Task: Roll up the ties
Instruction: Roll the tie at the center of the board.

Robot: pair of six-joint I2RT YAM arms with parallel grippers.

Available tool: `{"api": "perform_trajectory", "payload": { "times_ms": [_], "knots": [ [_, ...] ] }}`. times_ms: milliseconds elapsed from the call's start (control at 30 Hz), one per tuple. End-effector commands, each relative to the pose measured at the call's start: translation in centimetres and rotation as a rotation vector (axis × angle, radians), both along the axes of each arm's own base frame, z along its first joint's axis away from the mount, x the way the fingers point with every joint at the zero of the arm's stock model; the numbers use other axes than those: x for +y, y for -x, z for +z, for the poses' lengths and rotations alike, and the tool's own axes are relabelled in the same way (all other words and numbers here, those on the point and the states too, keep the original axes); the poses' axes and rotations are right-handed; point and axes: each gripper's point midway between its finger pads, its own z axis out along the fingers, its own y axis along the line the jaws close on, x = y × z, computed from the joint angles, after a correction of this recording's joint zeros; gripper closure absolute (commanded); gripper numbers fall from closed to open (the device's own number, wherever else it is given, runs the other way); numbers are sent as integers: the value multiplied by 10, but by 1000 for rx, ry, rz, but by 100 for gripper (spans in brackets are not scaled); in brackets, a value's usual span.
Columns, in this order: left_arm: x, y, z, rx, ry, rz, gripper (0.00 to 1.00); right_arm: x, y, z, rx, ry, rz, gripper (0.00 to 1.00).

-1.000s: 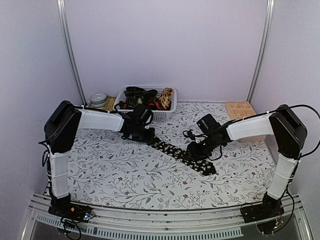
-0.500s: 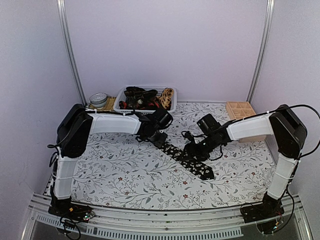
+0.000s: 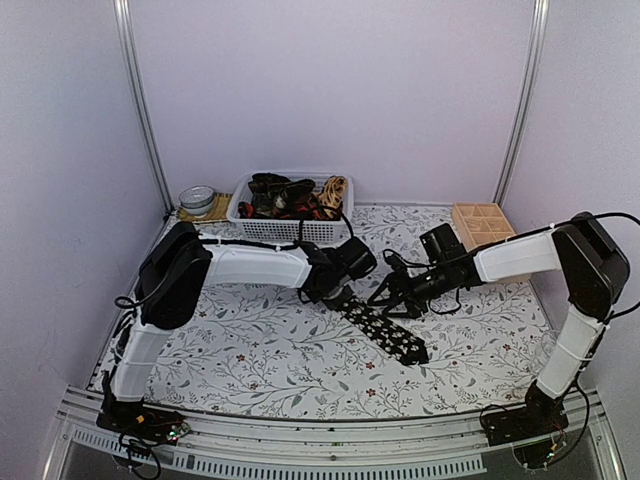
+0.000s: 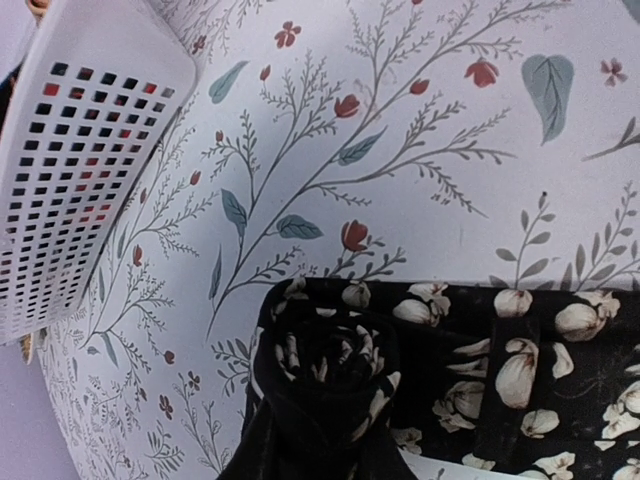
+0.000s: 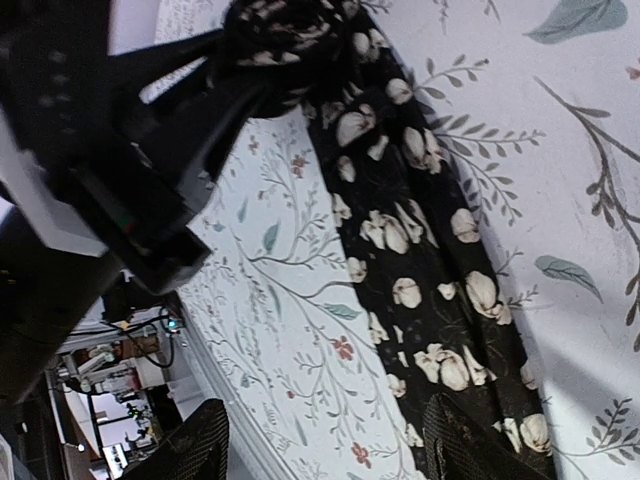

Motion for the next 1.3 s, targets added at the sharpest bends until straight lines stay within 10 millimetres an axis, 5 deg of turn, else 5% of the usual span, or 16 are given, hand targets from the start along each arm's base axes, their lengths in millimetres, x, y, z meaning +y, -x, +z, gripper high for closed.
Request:
{"api": "perform_trajectory", "payload": {
  "times_ms": [0, 467, 733, 1267],
  "knots": [
    [-1, 17, -26, 78, -59, -36, 96, 3, -1, 69, -90, -192, 7, 33],
    [-21, 27, -35, 181, 57, -13, 80, -9, -2, 69, -58, -225, -32, 33],
    [-24, 33, -40, 206, 61, -21, 62, -14, -3, 68, -46, -238, -43, 33],
    [-53, 29, 35, 157, 268, -87, 32, -17, -12, 60, -31, -228, -85, 34]
  ]
}}
